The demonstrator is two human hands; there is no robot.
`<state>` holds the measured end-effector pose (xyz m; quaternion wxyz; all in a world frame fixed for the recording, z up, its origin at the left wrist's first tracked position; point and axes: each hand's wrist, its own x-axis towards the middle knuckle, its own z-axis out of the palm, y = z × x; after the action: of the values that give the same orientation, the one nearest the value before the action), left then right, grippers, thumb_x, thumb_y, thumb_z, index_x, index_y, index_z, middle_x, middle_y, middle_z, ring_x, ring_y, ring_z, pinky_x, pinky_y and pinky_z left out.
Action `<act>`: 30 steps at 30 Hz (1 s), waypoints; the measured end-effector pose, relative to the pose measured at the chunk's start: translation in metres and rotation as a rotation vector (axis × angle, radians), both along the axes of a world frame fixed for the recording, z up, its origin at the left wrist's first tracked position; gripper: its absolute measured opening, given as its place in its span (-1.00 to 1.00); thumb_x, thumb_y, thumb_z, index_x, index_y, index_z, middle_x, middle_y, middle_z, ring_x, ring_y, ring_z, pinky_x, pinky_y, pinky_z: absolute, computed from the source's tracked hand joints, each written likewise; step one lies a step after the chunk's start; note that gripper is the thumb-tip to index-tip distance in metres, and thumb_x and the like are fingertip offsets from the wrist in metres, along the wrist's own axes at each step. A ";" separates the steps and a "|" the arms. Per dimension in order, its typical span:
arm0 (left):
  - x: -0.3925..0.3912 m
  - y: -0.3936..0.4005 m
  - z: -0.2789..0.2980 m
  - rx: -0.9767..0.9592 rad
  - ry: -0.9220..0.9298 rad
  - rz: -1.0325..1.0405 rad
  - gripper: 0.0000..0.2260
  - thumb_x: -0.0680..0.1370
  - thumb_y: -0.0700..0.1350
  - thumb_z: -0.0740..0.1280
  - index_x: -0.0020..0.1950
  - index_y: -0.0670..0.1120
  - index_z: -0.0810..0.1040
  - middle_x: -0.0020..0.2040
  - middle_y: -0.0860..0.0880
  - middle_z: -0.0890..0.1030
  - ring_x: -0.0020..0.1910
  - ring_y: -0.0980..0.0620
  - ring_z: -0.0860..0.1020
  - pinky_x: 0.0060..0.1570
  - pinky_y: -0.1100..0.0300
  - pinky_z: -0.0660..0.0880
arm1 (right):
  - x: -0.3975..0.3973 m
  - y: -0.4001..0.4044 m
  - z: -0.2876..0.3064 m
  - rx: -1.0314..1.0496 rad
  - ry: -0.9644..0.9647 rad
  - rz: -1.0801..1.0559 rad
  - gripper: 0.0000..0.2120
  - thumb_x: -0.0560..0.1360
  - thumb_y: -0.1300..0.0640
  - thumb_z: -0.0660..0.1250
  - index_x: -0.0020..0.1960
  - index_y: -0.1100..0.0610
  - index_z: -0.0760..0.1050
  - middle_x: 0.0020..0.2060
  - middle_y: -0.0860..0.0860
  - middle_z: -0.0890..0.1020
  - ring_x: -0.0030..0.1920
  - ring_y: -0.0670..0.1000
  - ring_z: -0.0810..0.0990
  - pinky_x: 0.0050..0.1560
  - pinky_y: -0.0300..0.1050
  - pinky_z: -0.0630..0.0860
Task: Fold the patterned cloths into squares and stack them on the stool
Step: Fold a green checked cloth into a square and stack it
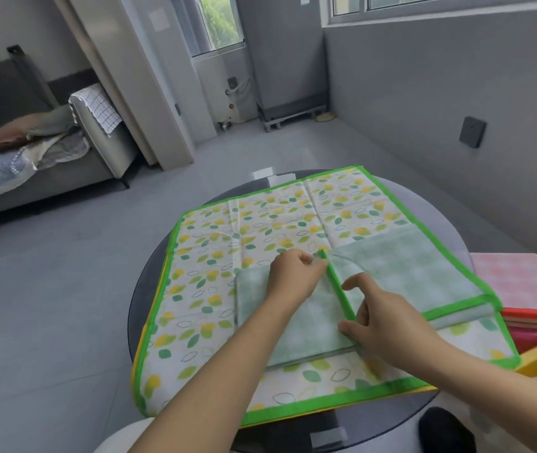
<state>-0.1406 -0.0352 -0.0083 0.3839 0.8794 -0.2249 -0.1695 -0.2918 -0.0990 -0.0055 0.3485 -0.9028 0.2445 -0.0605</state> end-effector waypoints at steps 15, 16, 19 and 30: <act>0.003 0.031 0.001 0.290 -0.407 -0.178 -0.67 0.49 0.15 0.33 0.17 0.02 0.51 0.16 0.01 0.44 0.21 0.00 0.40 0.25 0.14 0.22 | 0.004 -0.050 -0.003 -0.138 -0.035 -0.120 -0.70 0.44 0.14 0.39 0.13 -0.03 0.44 -0.27 -0.13 0.53 -0.08 0.01 0.45 -0.06 -0.10 0.37; 0.001 0.033 0.002 0.297 -0.402 -0.183 -0.68 0.49 0.16 0.33 0.15 0.01 0.51 0.14 0.01 0.44 0.19 0.01 0.41 0.25 0.14 0.23 | 0.006 -0.056 -0.005 -0.149 -0.052 -0.139 -0.72 0.44 0.16 0.39 0.12 -0.03 0.46 -0.25 -0.12 0.53 -0.05 0.01 0.43 -0.01 -0.09 0.34; -0.006 0.038 0.005 0.294 -0.379 -0.199 -0.68 0.48 0.17 0.34 0.10 -0.01 0.49 0.07 0.02 0.43 0.11 0.01 0.46 0.23 0.13 0.31 | 0.015 -0.069 -0.008 -0.112 -0.115 -0.168 -0.76 0.46 0.24 0.36 0.09 0.02 0.51 -0.24 -0.08 0.53 0.00 0.02 0.39 -0.05 -0.11 0.29; -0.030 0.031 -0.015 0.239 -0.428 -0.286 -0.59 0.60 0.04 0.17 0.39 -0.13 0.29 0.44 -0.07 0.19 0.45 -0.01 0.14 0.46 0.11 0.08 | 0.031 -0.084 -0.013 -0.115 -0.166 -0.119 -0.78 0.50 0.31 0.29 0.09 0.10 0.53 -0.11 0.02 0.51 -0.09 0.00 0.42 -0.14 -0.20 0.26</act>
<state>-0.1706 -0.0039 -0.0236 0.1934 0.8936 -0.4009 -0.0576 -0.2604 -0.1832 -0.0189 0.3110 -0.8970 0.2642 -0.1696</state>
